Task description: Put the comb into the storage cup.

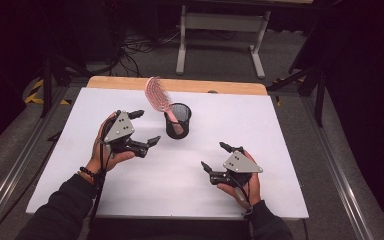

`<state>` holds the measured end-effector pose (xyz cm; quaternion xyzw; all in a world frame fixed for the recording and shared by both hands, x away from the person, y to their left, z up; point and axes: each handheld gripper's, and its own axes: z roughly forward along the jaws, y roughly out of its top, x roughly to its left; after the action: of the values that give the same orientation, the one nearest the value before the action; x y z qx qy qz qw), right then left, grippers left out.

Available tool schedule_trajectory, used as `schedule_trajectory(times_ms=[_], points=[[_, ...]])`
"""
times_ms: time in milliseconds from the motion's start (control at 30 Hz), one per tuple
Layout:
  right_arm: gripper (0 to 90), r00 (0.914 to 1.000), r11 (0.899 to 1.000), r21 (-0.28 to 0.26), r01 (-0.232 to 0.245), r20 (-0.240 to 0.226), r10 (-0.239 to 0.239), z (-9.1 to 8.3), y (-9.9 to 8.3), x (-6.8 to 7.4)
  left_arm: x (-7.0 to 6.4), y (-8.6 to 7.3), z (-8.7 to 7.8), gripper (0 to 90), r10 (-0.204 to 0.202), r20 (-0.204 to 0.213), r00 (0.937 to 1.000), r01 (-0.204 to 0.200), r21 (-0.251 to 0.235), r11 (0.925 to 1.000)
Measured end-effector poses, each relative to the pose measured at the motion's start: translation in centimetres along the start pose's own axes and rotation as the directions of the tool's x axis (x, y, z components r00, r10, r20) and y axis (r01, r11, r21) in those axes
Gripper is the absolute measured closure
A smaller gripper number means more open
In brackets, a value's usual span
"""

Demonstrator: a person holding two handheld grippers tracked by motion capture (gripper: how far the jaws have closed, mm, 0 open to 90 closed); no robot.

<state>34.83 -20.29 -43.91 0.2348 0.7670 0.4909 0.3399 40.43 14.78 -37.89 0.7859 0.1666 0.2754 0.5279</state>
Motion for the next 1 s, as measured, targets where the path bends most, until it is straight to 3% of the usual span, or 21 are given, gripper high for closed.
schedule_trajectory(times_ms=[600,867,1000], points=[[15.4,1.0,1.0,-0.001,-0.002,0.01,0.002,-0.1,0.0,-0.2,-1.5,-1.5,-1.2,6.8,0.031,0.025,0.9992,-0.032,0.016,0.9994],[14.7,0.9998,1.0,-0.004,0.003,0.021,-0.003,-0.2,0.0,-0.2,-2.3,-2.5,-2.1,6.3,0.013,0.035,0.9993,-0.013,0.003,0.9999],[14.5,0.9997,1.0,0.0,0.008,0.022,-0.008,-0.1,0.0,-0.1,-2.6,-3.0,-2.3,6.2,0.029,0.035,0.999,-0.029,0.011,0.9995]])
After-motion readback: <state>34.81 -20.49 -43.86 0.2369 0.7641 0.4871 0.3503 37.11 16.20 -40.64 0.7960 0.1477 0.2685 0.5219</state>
